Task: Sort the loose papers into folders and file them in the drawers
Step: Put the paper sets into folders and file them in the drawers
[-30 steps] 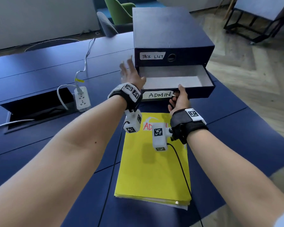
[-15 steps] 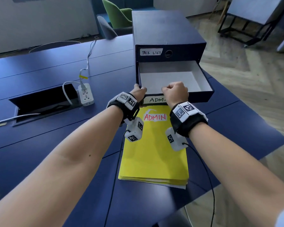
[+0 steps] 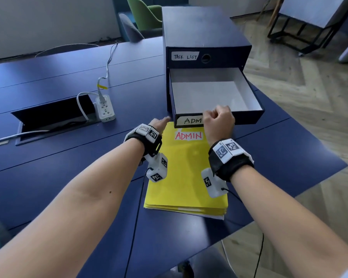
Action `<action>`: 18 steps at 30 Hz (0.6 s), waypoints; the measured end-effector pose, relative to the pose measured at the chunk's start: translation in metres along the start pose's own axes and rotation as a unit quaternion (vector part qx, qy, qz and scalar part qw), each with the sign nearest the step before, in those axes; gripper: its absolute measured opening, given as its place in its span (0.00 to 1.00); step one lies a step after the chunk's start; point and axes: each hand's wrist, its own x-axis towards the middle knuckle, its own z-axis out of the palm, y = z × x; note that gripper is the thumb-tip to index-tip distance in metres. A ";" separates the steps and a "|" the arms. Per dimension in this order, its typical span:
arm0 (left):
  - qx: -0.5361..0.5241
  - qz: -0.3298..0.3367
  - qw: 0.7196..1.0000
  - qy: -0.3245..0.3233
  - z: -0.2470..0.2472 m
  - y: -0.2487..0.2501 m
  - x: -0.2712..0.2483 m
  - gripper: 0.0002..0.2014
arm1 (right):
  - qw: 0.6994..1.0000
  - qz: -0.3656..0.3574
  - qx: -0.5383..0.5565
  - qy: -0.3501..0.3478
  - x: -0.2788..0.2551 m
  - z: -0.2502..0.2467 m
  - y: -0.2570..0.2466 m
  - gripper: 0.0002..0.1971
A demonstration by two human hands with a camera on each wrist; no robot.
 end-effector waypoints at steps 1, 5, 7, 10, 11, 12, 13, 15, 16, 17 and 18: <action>0.044 -0.007 0.999 0.004 -0.001 -0.008 0.002 0.27 | 1.000 0.020 -0.002 0.000 -0.005 0.001 0.010 0.21; 0.188 -0.040 0.981 -0.020 0.002 -0.034 0.007 0.24 | 0.977 0.155 -0.106 -0.096 -0.017 0.006 0.047 0.07; 0.202 -0.058 0.977 -0.042 0.007 -0.039 0.007 0.25 | 0.944 0.232 -0.162 -0.169 -0.020 0.010 0.065 0.16; 0.181 -0.063 0.981 -0.032 0.011 -0.044 0.009 0.27 | 0.922 0.268 -0.158 -0.230 -0.029 0.015 0.076 0.25; 0.167 -0.061 0.984 -0.020 0.011 -0.045 0.010 0.27 | 0.918 0.263 -0.173 -0.242 -0.032 0.018 0.078 0.25; 0.151 -0.060 0.987 -0.008 0.010 -0.047 0.011 0.28 | 0.915 0.255 -0.187 -0.248 -0.034 0.018 0.079 0.23; 0.133 -0.061 0.989 -0.002 0.008 -0.048 0.012 0.28 | 0.913 0.253 -0.199 -0.252 -0.035 0.019 0.079 0.22; 0.094 -0.069 0.993 -0.012 0.006 -0.049 0.013 0.30 | 0.909 0.254 -0.210 -0.255 -0.036 0.020 0.079 0.21; 0.081 -0.072 0.994 -0.017 0.005 -0.049 0.012 0.30 | 0.906 0.252 -0.219 -0.260 -0.037 0.020 0.077 0.22; 0.078 -0.073 0.994 -0.020 0.005 -0.049 0.013 0.29 | 0.903 0.253 -0.225 -0.266 -0.037 0.022 0.077 0.21; 0.091 -0.075 0.993 -0.023 0.004 -0.050 0.012 0.29 | 0.902 0.249 -0.224 -0.271 -0.037 0.024 0.077 0.19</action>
